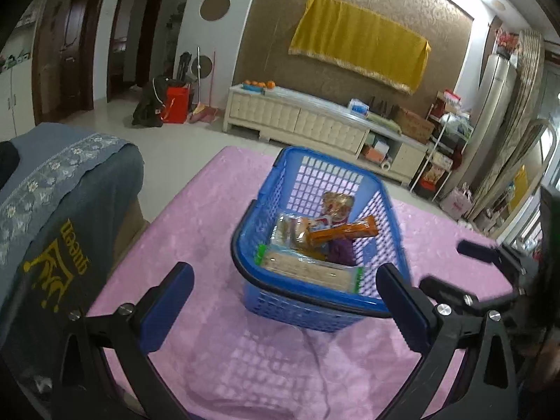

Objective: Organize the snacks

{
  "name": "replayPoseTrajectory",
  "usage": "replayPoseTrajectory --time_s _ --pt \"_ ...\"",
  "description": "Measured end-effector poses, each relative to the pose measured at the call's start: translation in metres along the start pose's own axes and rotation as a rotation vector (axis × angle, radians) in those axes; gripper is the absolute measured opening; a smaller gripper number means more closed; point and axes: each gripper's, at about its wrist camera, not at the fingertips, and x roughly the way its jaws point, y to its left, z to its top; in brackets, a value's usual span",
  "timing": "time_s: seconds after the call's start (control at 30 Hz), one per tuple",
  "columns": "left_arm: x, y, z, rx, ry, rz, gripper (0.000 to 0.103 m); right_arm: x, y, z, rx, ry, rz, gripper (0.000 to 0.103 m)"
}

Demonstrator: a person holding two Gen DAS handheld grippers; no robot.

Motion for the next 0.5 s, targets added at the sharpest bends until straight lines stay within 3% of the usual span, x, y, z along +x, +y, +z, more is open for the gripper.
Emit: replayPoseTrajectory --time_s 0.23,0.5 --pt "-0.038 -0.044 -0.017 0.091 -0.089 -0.017 0.103 -0.057 -0.005 -0.033 0.075 -0.062 -0.044 0.103" --pt "-0.093 -0.097 -0.035 0.175 -0.144 -0.102 0.103 -0.125 -0.010 -0.056 0.183 -0.162 -0.124 0.103"
